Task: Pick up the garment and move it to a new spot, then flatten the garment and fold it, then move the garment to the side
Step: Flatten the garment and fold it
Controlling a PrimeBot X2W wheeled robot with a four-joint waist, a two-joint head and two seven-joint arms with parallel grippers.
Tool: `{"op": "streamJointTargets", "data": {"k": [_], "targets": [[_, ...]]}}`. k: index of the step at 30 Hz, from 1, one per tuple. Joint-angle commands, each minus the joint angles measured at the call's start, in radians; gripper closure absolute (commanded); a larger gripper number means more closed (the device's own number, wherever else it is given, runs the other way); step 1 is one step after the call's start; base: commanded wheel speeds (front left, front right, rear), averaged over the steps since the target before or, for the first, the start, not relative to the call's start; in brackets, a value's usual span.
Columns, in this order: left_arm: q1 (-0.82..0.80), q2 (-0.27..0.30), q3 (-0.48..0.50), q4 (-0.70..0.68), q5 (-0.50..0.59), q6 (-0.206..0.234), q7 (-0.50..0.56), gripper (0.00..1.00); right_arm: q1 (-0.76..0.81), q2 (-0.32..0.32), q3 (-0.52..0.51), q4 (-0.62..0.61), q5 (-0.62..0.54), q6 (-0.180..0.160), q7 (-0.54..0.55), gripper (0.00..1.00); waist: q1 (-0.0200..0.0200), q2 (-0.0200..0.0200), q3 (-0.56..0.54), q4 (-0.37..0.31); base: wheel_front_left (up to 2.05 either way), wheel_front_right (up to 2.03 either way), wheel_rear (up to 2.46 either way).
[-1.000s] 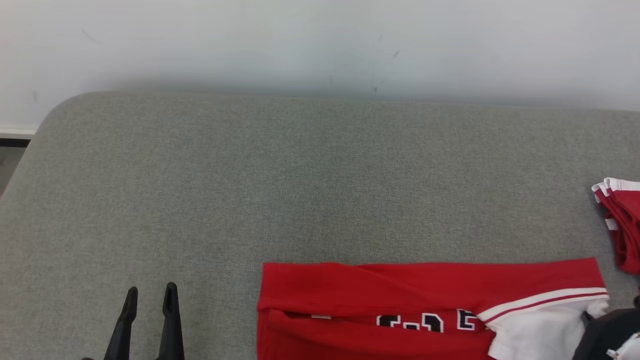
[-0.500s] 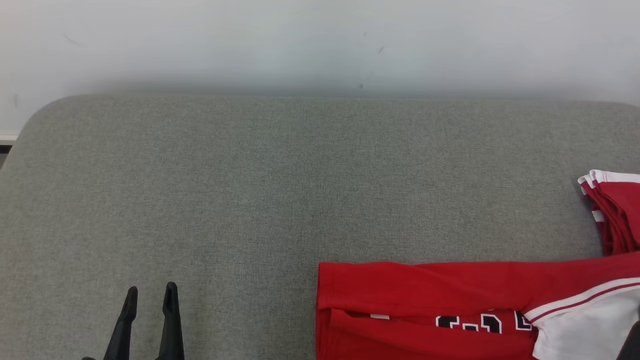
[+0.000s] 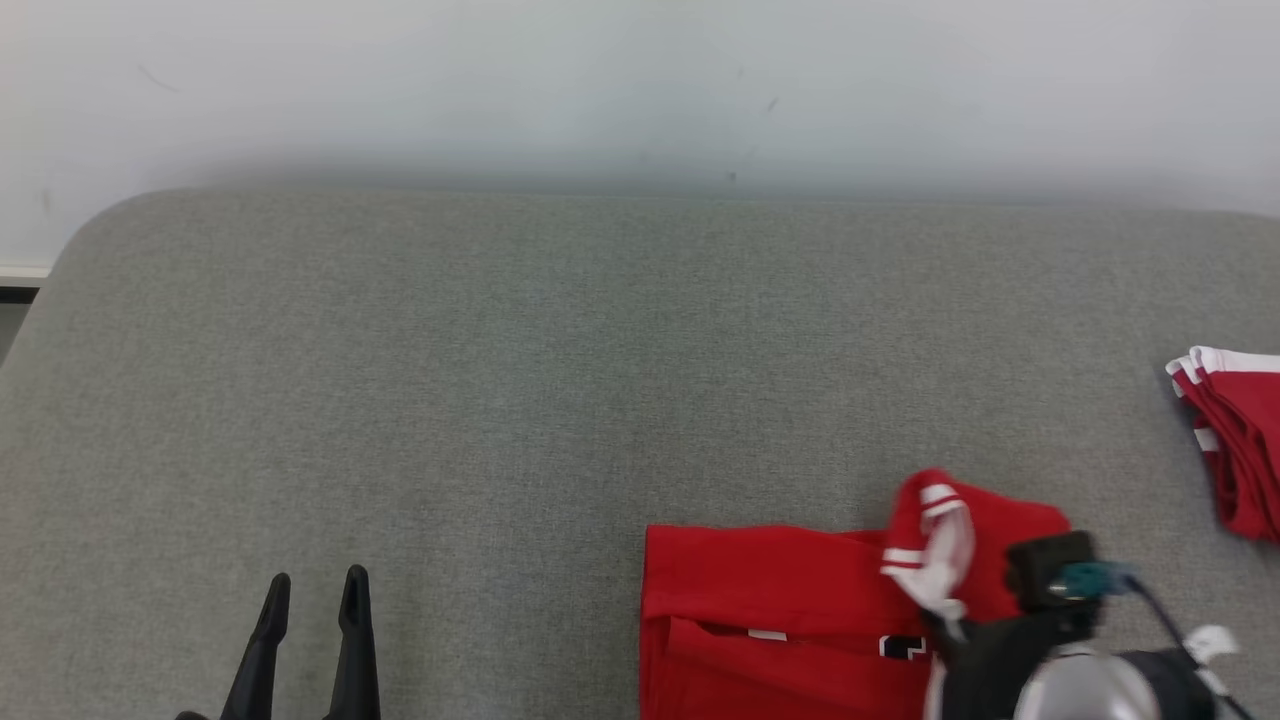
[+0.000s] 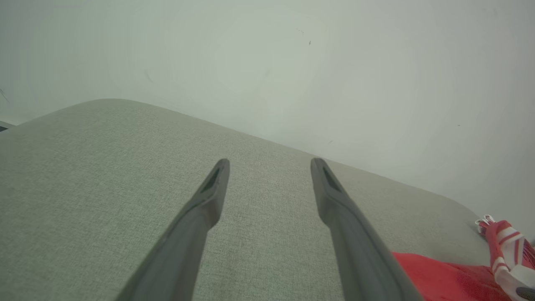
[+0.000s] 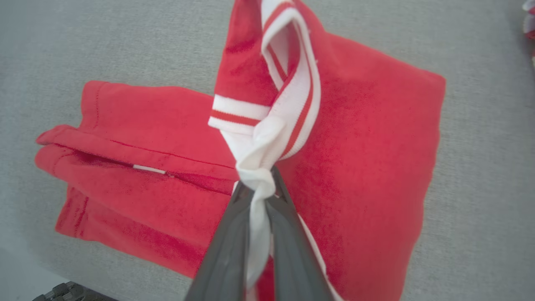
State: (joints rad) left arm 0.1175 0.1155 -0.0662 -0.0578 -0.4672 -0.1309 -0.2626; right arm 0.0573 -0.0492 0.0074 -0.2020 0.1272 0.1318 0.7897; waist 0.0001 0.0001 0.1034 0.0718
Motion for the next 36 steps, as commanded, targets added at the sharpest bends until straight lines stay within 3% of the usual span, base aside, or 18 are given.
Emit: {"op": "streamJointTargets", "data": {"k": [1, 12, 24, 26, 27, 36], "targets": [[-0.016, 0.006, -0.002, 0.001, -0.002, 0.001, -0.003, 0.0, -0.021, -0.002, 0.037, 0.021, 0.011, -0.003, -0.008, 1.0, -0.0001, -0.0001, 0.0, 0.009, 0.0, 0.0, 0.0], [-0.029, 0.009, -0.022, 0.012, -0.009, 0.001, -0.003, 0.0, -0.179, -0.002, 0.28, 0.235, 0.09, -0.003, -0.07, 1.0, -0.0001, -0.0001, 0.01, 0.054, 0.0, 0.0, 0.0], [-0.036, 0.003, -0.038, 0.028, -0.003, 0.001, -0.003, 0.0, -0.248, -0.002, 0.37, 0.36, 0.136, -0.003, -0.138, 1.0, -0.0001, -0.0001, 0.008, 0.088, 0.0, 0.0, 0.0], [-0.033, 0.003, -0.037, 0.029, -0.002, 0.001, -0.003, 0.0, -0.253, -0.002, 0.374, 0.37, 0.147, -0.003, -0.163, 0.3, -0.0001, -0.0001, 0.005, 0.089, 0.0, 0.0, 0.0], [-0.031, 0.003, -0.036, 0.029, -0.001, 0.001, -0.003, 0.0, -0.255, -0.002, 0.366, 0.375, 0.162, -0.003, -0.177, 0.0, -0.0001, -0.0001, 0.003, 0.089, 0.0, 0.0, 0.0], [-0.006, 0.005, -0.033, 0.023, 0.004, 0.001, -0.003, 0.0, -0.281, -0.002, 0.353, 0.333, 0.296, -0.003, -0.286, 0.0, -0.0001, -0.0001, -0.024, 0.077, 0.0, 0.0, 0.0]]}}
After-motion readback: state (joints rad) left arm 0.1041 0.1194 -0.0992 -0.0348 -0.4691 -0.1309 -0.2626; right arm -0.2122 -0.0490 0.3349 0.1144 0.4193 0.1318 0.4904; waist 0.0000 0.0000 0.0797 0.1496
